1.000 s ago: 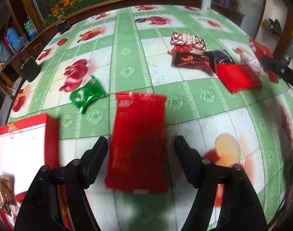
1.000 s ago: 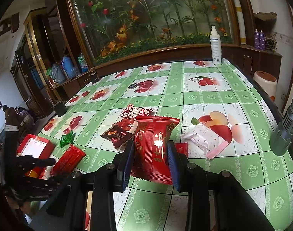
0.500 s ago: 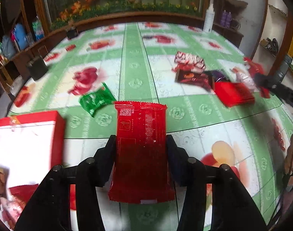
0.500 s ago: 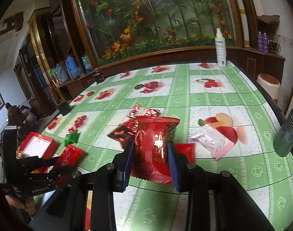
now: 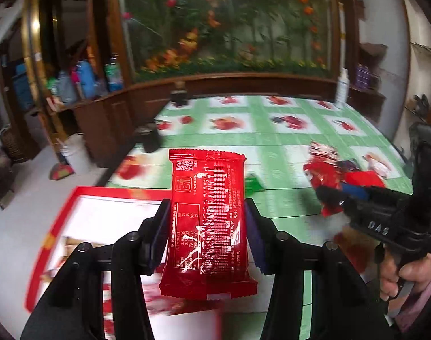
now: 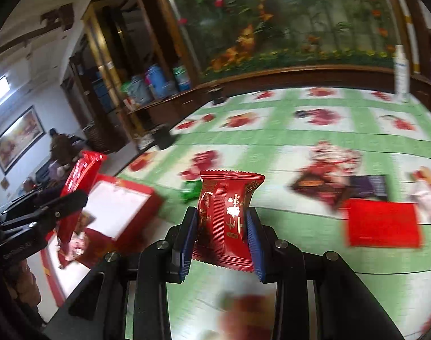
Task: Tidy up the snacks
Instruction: 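Carry both red packets over the white box and release them, then move both grippers back over the remaining snacks on the table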
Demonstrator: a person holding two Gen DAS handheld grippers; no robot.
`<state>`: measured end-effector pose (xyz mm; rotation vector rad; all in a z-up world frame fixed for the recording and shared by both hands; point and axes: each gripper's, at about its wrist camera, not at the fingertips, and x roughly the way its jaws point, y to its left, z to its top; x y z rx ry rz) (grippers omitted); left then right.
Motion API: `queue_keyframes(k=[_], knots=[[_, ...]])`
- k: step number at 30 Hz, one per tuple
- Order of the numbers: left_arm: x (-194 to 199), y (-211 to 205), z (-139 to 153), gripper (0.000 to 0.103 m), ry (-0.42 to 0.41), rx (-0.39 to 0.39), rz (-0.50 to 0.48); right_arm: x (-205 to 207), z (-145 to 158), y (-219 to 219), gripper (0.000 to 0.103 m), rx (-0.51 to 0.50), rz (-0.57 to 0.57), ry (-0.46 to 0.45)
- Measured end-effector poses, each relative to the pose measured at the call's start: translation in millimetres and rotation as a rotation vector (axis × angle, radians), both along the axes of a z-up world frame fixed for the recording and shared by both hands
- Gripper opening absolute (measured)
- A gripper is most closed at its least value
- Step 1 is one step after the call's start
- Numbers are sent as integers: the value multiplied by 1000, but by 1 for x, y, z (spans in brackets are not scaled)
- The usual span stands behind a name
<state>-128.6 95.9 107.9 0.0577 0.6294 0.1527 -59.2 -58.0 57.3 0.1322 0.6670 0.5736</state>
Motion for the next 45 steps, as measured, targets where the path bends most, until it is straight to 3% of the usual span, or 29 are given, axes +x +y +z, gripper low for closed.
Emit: queue_keyframes(k=[12,17,22,30,31,34,41,45], knots=[[-43,83,-9,48,-22,60,210,-18,-7,150,34,10,209,11],[-51,102,-14,48,-19,52,248,-27,-10,180,35,8,254,14],[-55,111,-18,48,-21,58,271,-27,-15,190,39,-4,275,36],[-54,110,-18,51,-17,101,302,-28,-9,181,39,14,247,-4],[-54,108,-17,52,-23,110,307,-28,-9,179,39,20,241,0],[-54,103,-11,71,-48,139,312,-23,-7,176,39,28,238,4],[-49,86,-4,72,-50,167,286,-32,2,167,40,38,234,-32],[-41,73,-3,81,-44,157,243,-37,11,152,65,-4,165,-79]])
